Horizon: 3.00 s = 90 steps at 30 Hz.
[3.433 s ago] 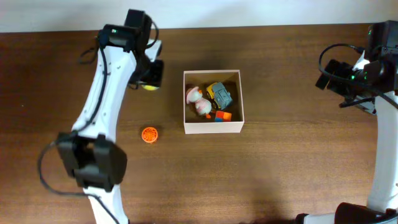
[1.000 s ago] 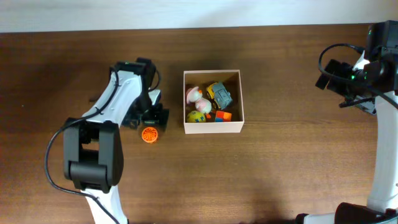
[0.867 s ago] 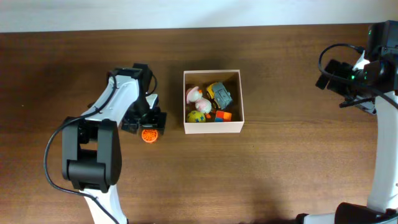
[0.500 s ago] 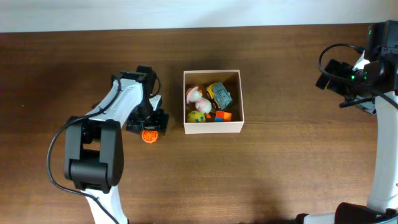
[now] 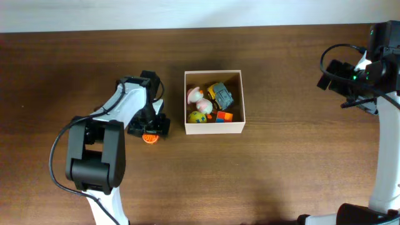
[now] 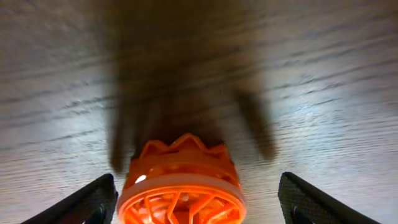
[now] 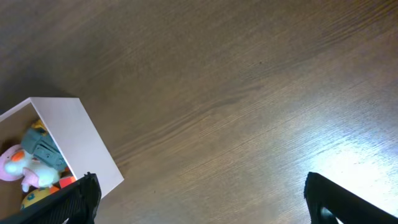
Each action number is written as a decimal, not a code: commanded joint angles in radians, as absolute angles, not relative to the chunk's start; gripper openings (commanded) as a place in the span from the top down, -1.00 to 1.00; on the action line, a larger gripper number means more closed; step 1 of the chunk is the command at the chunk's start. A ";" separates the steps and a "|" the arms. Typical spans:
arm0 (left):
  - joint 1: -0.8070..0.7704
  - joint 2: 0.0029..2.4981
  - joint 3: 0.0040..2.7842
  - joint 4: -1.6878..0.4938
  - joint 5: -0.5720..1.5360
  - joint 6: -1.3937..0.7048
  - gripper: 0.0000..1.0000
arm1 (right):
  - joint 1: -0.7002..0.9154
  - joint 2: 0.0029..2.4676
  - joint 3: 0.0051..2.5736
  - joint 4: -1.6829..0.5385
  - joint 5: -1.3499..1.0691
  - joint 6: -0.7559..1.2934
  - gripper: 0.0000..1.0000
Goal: Pack container
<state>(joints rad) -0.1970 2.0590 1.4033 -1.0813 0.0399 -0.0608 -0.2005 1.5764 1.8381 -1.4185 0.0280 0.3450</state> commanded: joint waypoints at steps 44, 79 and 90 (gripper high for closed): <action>-0.469 2.247 2.168 -1.208 0.083 -0.120 -0.24 | -0.204 1.577 1.844 -1.420 0.031 0.356 -0.98; -0.134 1.538 2.457 -1.671 -0.038 -0.171 -0.99 | -0.204 1.577 1.844 -1.420 0.031 0.356 -0.97; -0.134 1.538 2.457 -1.687 -0.038 -0.171 -0.98 | -0.051 1.435 1.844 -1.419 0.031 0.356 -0.97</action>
